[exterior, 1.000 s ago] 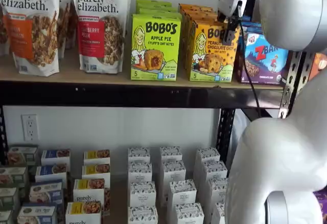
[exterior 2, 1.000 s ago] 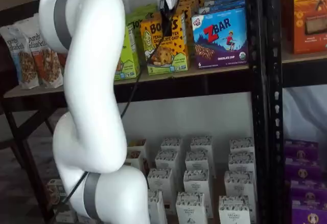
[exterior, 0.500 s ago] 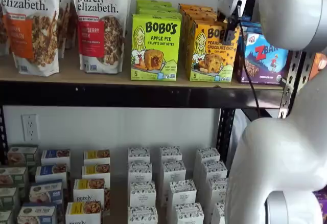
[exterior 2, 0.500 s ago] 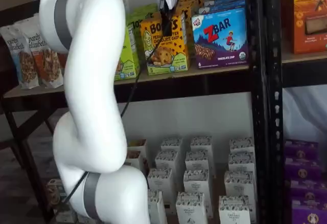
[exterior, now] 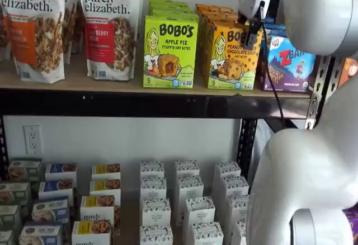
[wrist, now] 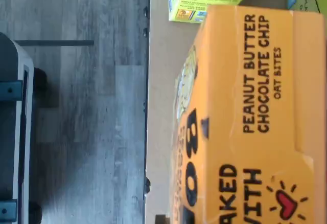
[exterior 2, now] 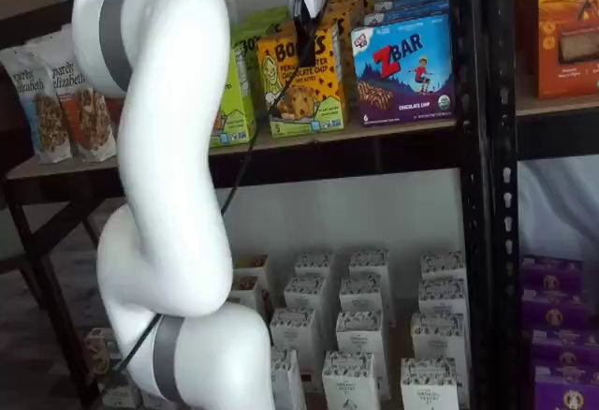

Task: Pick up the orange box on the top shelf, the fifth box from the left

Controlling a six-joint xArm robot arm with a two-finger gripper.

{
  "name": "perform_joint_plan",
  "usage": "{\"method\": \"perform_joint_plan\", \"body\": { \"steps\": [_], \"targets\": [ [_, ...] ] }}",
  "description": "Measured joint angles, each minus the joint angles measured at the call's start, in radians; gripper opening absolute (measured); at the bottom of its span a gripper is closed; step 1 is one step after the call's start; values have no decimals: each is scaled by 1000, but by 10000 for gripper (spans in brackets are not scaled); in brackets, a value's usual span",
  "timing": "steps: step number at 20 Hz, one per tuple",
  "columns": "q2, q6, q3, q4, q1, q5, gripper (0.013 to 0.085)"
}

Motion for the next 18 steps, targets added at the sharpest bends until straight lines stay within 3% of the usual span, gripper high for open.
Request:
{"method": "perform_joint_plan", "body": {
  "steps": [16, 18],
  "targets": [
    [-3, 1, 7, 2, 2, 1, 610],
    [-3, 2, 8, 2, 2, 0, 570]
  ]
}}
